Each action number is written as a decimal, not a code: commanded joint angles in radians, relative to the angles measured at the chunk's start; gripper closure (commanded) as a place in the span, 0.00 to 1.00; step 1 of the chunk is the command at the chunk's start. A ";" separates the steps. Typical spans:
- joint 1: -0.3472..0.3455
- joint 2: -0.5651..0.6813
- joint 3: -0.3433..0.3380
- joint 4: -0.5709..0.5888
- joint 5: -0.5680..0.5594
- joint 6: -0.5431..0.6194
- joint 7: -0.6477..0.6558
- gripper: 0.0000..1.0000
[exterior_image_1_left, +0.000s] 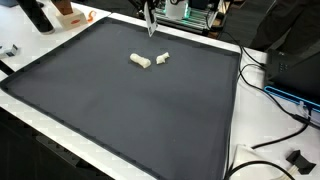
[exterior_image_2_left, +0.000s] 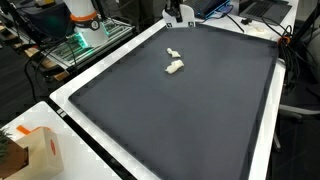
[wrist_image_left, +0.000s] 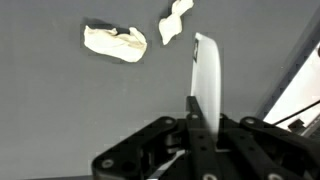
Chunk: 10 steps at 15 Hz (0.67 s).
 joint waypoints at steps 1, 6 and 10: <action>0.017 0.039 -0.037 0.006 0.205 -0.016 -0.245 0.99; -0.027 0.099 -0.034 0.017 0.369 -0.065 -0.469 0.99; -0.066 0.144 -0.034 0.017 0.438 -0.107 -0.568 0.99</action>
